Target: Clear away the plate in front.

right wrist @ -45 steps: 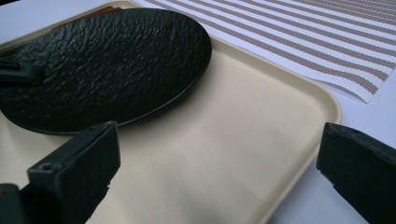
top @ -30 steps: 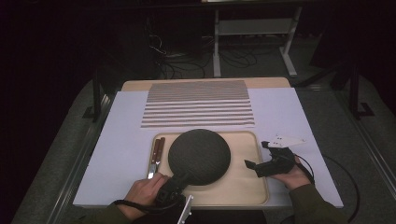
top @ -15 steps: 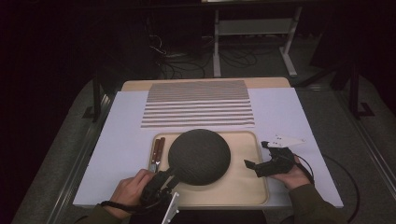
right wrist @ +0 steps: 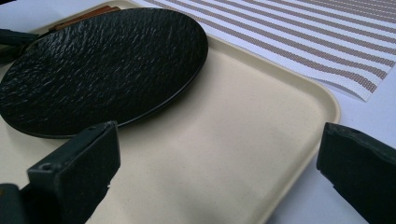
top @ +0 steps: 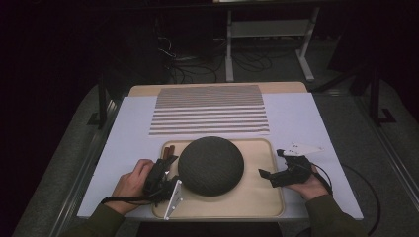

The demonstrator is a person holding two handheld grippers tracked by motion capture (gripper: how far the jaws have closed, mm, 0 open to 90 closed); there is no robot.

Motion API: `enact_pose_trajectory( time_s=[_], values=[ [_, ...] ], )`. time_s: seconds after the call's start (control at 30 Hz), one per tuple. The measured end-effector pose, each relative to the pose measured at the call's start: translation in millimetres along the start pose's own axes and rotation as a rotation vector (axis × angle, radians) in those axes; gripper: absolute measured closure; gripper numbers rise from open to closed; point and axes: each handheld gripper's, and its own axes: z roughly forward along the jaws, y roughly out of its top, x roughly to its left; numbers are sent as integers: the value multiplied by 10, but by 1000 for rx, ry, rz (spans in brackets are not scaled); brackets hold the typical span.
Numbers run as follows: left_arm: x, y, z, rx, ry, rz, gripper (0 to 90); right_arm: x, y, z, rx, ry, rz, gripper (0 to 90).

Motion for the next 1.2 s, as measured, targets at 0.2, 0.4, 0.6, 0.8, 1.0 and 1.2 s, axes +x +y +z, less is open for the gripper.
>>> enact_pose_trajectory(
  time_s=[0.2,0.4,0.6,0.8,1.0,1.2],
  values=[
    [65,-57,98,41,3,-67,47,1,-1,3,1,0,-2,0],
    [124,-136,128,65,11,-121,0,3,-1,1,2,1,-3,0],
    [205,-167,111,48,11,-190,0,4,-3,-1,3,0,-5,0],
    [271,-194,103,24,-16,-295,0,2,-4,-3,2,-1,-6,0],
    [332,-240,108,20,-56,-398,0,3,-5,-5,2,-2,-5,0],
    [396,-291,108,8,-99,-511,0,3,-5,-6,3,-1,-5,0]
  ],
)
